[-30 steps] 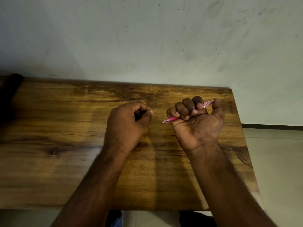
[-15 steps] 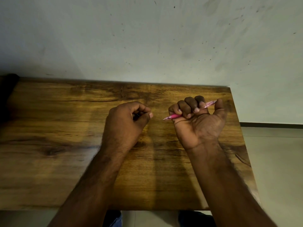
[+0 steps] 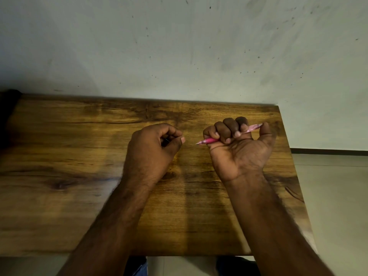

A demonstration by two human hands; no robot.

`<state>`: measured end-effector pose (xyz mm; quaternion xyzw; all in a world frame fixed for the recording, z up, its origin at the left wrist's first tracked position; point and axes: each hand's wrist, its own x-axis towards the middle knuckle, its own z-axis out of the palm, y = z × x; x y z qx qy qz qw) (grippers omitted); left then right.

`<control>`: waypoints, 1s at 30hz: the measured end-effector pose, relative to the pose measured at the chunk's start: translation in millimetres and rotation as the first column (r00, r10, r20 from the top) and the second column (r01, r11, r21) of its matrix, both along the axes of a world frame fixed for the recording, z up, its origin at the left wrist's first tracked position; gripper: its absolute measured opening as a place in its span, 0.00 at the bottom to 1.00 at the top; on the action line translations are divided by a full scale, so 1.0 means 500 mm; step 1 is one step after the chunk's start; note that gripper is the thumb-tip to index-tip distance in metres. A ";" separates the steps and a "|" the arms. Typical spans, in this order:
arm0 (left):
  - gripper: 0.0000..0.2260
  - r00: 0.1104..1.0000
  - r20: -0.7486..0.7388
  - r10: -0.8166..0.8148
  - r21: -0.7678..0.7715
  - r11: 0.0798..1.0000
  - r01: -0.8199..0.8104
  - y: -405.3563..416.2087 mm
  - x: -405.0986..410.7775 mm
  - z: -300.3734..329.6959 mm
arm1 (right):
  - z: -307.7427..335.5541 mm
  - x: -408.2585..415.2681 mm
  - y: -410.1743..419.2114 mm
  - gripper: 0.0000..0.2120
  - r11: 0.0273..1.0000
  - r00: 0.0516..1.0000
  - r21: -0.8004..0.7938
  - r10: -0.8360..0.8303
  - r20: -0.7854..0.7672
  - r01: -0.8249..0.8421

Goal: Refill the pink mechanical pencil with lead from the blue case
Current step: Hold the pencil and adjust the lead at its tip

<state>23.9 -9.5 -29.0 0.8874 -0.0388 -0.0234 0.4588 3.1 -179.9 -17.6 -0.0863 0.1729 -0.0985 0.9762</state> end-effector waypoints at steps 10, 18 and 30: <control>0.03 1.000 -0.011 0.000 -0.005 1.000 0.000 -0.003 -0.003 0.005 | 0.000 0.001 0.003 0.26 1.000 1.000 0.026 -0.001 0.004 0.001; 0.03 1.000 -0.023 -0.007 0.005 1.000 0.007 -0.005 -0.003 0.003 | -0.001 0.000 0.004 0.26 0.999 1.000 0.046 -0.001 -0.013 0.002; 0.04 0.999 -0.049 -0.024 0.012 1.000 0.025 -0.006 -0.002 -0.002 | 0.003 0.001 0.000 0.25 0.997 0.999 0.074 -0.012 -0.030 0.014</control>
